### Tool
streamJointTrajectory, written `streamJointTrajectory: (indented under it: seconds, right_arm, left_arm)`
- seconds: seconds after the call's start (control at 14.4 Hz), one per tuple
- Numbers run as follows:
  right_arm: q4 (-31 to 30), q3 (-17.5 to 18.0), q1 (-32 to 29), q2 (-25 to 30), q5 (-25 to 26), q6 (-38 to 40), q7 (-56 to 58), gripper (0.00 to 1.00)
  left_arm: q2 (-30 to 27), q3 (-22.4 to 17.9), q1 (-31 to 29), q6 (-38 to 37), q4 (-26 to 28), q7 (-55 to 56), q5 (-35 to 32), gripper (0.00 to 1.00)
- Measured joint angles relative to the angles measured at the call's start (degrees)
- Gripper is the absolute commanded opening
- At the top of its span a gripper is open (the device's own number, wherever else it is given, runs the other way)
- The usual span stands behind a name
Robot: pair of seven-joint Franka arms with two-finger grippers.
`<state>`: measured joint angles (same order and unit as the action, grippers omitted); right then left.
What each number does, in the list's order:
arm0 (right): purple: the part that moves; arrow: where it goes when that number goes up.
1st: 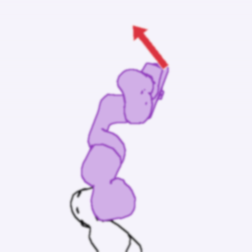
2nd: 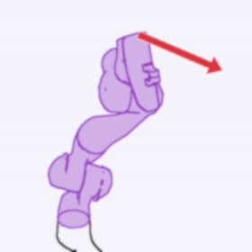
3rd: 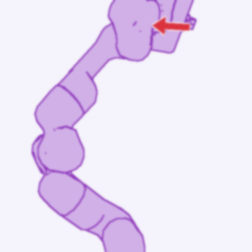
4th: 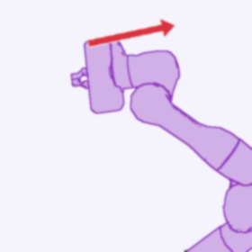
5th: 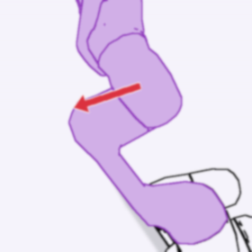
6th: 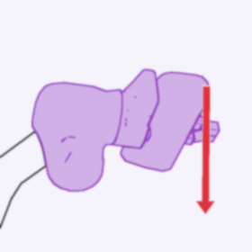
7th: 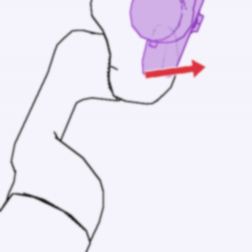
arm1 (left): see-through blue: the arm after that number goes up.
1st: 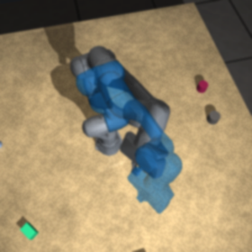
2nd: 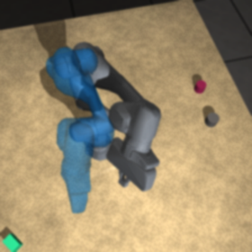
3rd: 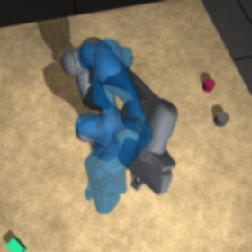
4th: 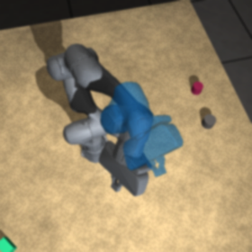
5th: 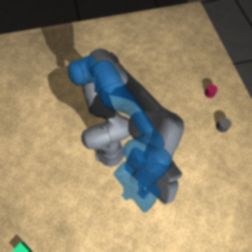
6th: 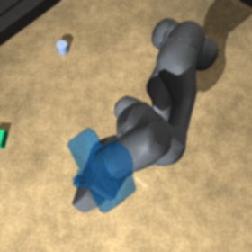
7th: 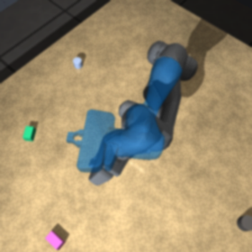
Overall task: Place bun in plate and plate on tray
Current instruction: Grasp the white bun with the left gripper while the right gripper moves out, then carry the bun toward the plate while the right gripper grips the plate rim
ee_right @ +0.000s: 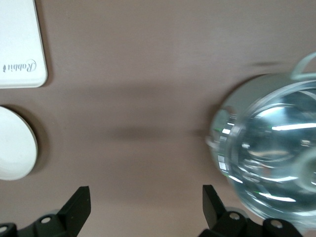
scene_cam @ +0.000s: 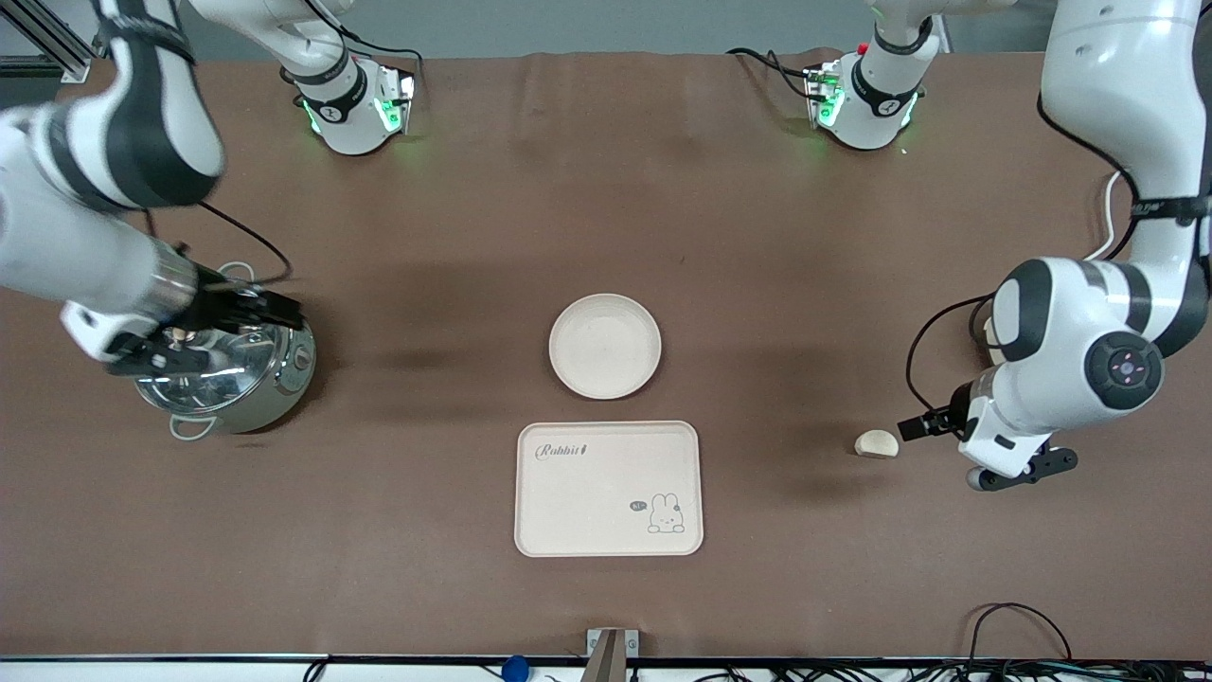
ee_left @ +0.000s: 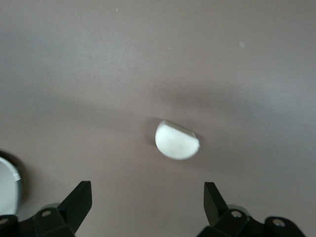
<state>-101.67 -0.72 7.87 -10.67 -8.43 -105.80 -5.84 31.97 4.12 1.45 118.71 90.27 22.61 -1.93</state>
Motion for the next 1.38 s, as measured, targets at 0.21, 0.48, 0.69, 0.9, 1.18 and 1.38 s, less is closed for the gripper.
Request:
streamJointTrajectory:
  seconds: [0.21, 0.48, 0.69, 0.9, 1.18, 1.38]
  right_arm:
    - [-0.4, 0.2, 6.9, -5.7, -0.9, -7.1, -9.7, 1.00]
    - [-7.6, 0.3, 13.8, -10.7, -7.0, -25.4, -14.1, 1.00]
    - [-13.1, 0.3, 17.4, -11.8, -14.9, -35.4, -14.1, 1.00]
    - [-16.7, 0.3, 22.5, -13.1, -20.2, -45.2, -14.2, 1.00]
    - [-18.3, 0.3, 27.6, -16.3, -26.7, -53.3, -14.3, 1.00]
    - [-18.4, 0.3, 29.6, -18.5, -27.9, -55.8, -14.4, 1.00]
  left_arm:
    - [3.8, 0.0, -0.3, 4.1, 1.3, 6.1, 0.0, 1.00]
    - [7.6, 0.3, 0.5, 9.3, 1.5, 15.0, 0.0, 1.00]
    - [10.0, 0.3, 0.7, 11.7, 1.6, 17.2, 0.0, 0.97]
    - [10.9, 0.4, 0.7, 13.0, 1.6, 18.9, 0.0, 0.70]
    - [11.4, 0.6, 1.0, 14.6, 1.5, 19.1, 0.0, 0.33]
    - [11.3, 0.9, 3.8, 14.7, 0.9, 22.0, 0.0, 0.32]
